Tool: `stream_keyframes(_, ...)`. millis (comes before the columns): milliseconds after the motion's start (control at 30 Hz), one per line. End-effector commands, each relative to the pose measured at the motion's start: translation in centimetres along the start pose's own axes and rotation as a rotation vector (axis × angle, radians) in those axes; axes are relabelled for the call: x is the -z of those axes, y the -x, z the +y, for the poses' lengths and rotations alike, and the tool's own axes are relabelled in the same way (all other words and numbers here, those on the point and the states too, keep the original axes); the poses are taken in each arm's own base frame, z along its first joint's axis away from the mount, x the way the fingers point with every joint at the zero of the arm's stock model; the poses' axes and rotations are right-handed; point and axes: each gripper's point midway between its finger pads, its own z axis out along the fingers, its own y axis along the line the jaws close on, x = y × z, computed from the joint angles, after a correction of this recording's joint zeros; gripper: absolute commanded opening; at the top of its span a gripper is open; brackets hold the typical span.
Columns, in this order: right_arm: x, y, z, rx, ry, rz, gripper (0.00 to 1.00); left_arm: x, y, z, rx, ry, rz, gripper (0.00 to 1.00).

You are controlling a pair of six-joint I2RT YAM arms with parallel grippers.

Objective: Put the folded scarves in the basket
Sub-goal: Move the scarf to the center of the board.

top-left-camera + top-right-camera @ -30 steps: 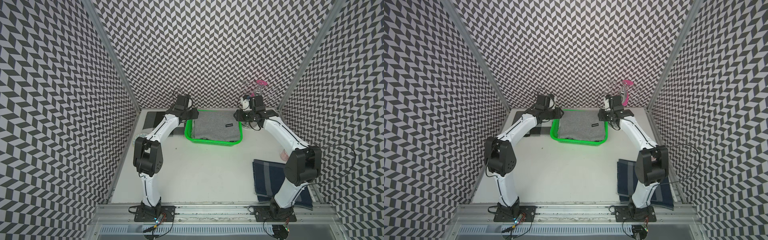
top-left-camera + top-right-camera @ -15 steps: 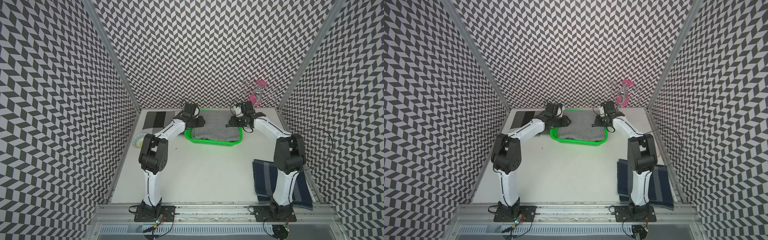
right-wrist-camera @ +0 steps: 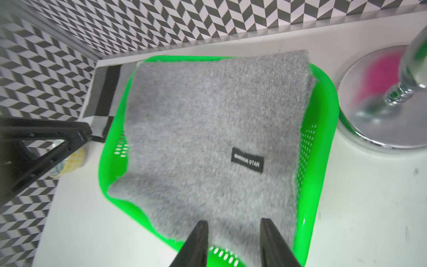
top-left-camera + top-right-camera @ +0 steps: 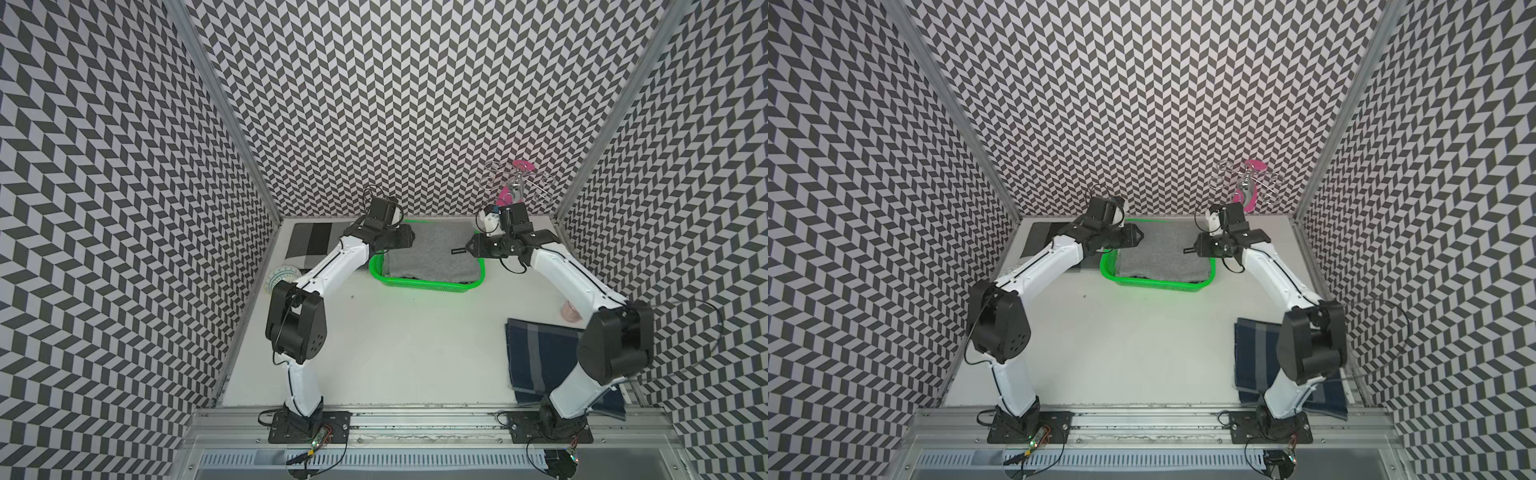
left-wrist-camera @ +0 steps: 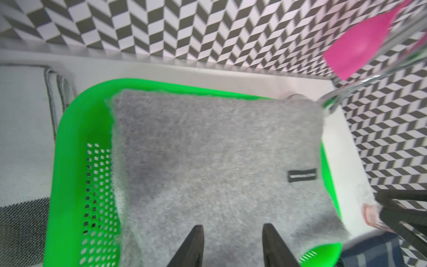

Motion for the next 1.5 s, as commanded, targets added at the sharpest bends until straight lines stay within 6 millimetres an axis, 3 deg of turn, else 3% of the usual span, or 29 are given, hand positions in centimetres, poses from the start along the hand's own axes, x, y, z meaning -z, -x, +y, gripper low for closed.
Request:
stream_keyframes(0, 3.1, -2.4, -0.2, -0.084, -0.028, 0.020, 0.42, 2.2, -4.3, -5.5, -0.013, -0.122, 0.063, 0.44)
stream_keyframes(67, 4.2, -4.5, -0.4, -0.136, -0.029, 0.048, 0.43, 2.8, -6.6, -7.1, 0.000, -0.170, 0.066, 0.44)
stream_keyframes(167, 5.3, -9.0, -2.0, -0.221, -0.113, 0.154, 0.43, 3.3, -8.1, -7.0, 0.021, -0.169, 0.059, 0.44)
stream_keyframes(267, 6.3, -13.9, -3.9, -0.275, -0.244, 0.239, 0.48, 3.1, -7.8, -6.6, -0.028, -0.140, 0.065, 0.44)
stream_keyframes(367, 7.5, -16.9, -5.6, -0.290, -0.365, 0.242, 0.52, 2.9, -7.2, -5.8, -0.050, -0.123, 0.066, 0.45)
stream_keyframes(500, 6.6, -21.6, -8.0, -0.343, -0.432, 0.298, 0.56, 3.3, -6.6, -5.7, -0.055, -0.157, 0.054, 0.45)
stream_keyframes(600, 6.1, -23.6, -9.9, -0.336, -0.529, 0.342, 0.57, 3.5, -6.7, -5.5, -0.072, -0.164, 0.056, 0.45)
stream_keyframes(667, 6.1, -24.5, -11.1, -0.347, -0.584, 0.351, 0.57, 3.4, -7.2, -5.2, -0.069, -0.176, 0.063, 0.45)
stream_keyframes(767, 5.5, -24.4, -11.1, -0.366, -0.586, 0.356, 0.58, 3.0, -8.0, -4.6, -0.058, -0.190, 0.084, 0.45)
stream_keyframes(900, 4.6, -26.2, -12.0, -0.356, -0.618, 0.420, 0.53, 2.9, -8.8, -4.1, -0.048, -0.194, 0.098, 0.45)
stream_keyframes(1000, 4.0, -26.5, -12.3, -0.358, -0.626, 0.432, 0.44, 3.2, -9.2, -3.5, -0.046, -0.187, 0.100, 0.45)
stream_keyframes(1267, 2.5, -28.3, -12.6, -0.360, -0.614, 0.500, 0.42, 4.1, -9.4, -2.1, -0.026, -0.179, 0.102, 0.44)
stream_keyframes(1467, 1.5, -28.5, -11.8, -0.343, -0.559, 0.502, 0.09, 4.9, -10.3, -1.2, -0.003, -0.171, 0.111, 0.44)
